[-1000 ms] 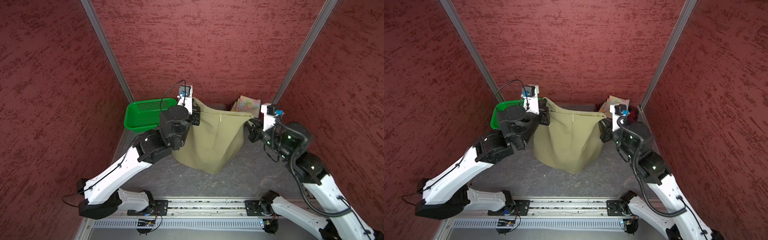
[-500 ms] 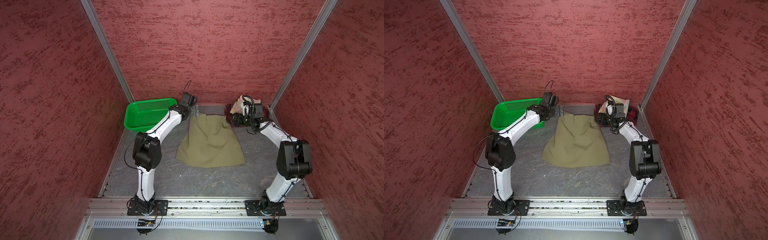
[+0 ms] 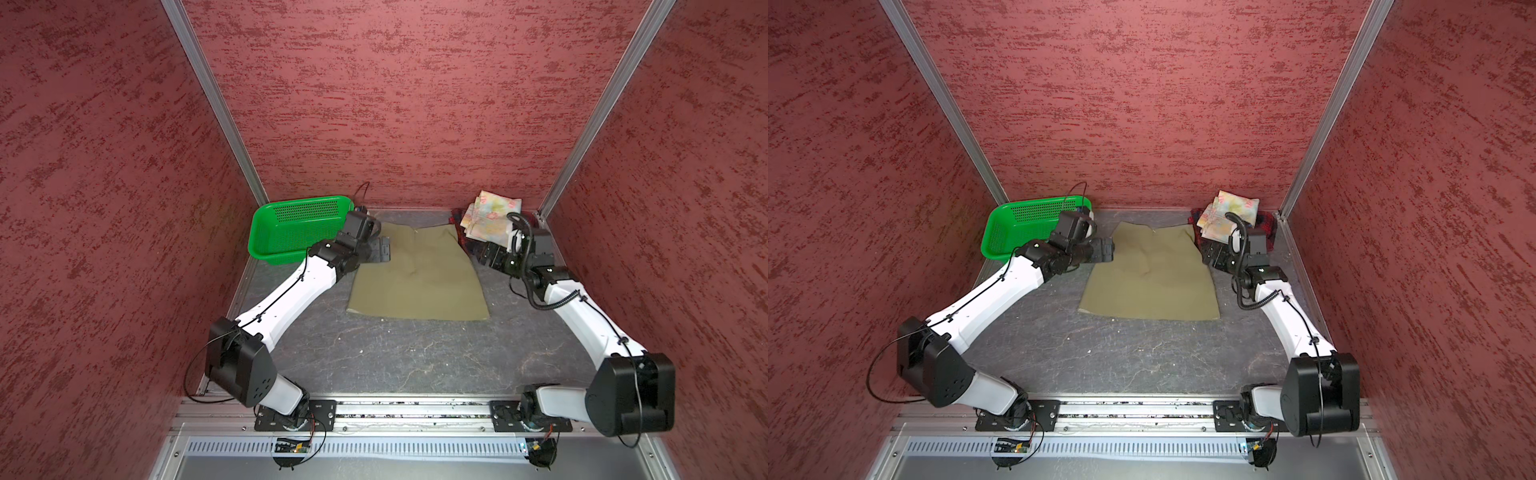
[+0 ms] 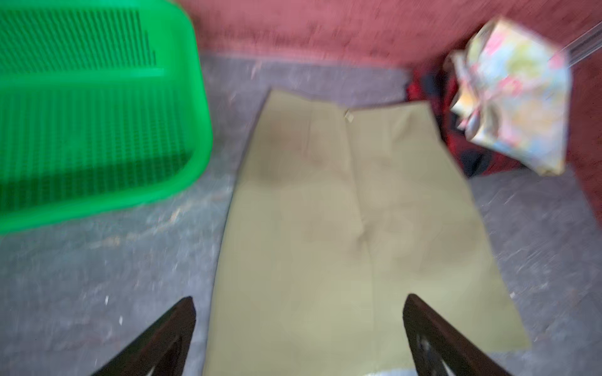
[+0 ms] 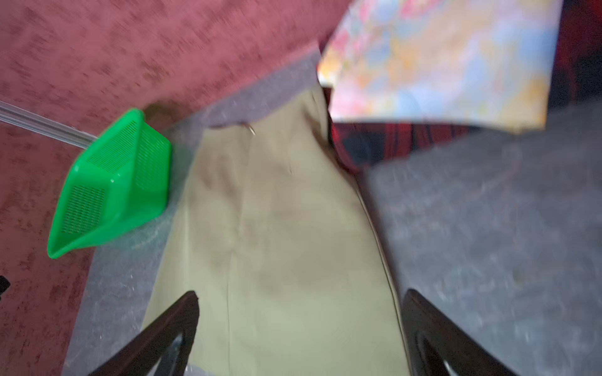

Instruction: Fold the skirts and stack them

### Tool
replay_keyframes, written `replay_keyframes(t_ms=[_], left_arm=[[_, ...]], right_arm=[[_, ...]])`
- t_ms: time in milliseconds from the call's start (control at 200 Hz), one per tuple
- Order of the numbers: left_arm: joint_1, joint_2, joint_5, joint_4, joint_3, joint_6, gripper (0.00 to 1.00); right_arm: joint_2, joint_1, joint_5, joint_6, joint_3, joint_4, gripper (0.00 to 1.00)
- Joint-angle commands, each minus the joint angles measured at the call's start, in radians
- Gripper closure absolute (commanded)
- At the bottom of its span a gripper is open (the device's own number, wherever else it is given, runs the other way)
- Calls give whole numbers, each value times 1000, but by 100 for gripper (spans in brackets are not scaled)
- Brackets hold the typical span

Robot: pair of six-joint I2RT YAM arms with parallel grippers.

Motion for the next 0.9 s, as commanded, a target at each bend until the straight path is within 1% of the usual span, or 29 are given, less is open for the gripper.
replay_keyframes(t_ms=[0,150,271,386,481,601,716,847,897], left_arm=[[-10,-17,-20,-41,-151,-81,0],[-1,-8,-37,-17,-282,-135,0],[4,33,-52,-6,-305,-157,3],[13,68,-58,28,-313,-153,7],[51,95,-14,74,-332,-160,15],[97,120,32,134,-363,-164,28],[106,154,47,146,-357,-154,33],[109,187,72,176,-363,-153,45],[108,202,80,186,-362,-150,53]], right_arm=[[-26,1,5,83,-103,-62,5],[-23,0,-28,120,-197,-35,10],[-19,0,-50,138,-240,-17,12],[-6,0,-43,145,-273,-1,13],[17,0,-61,142,-290,19,15],[20,0,-44,142,-310,32,18],[43,1,-66,138,-330,62,22],[75,0,-63,115,-335,104,34],[83,0,-56,103,-329,111,38]])
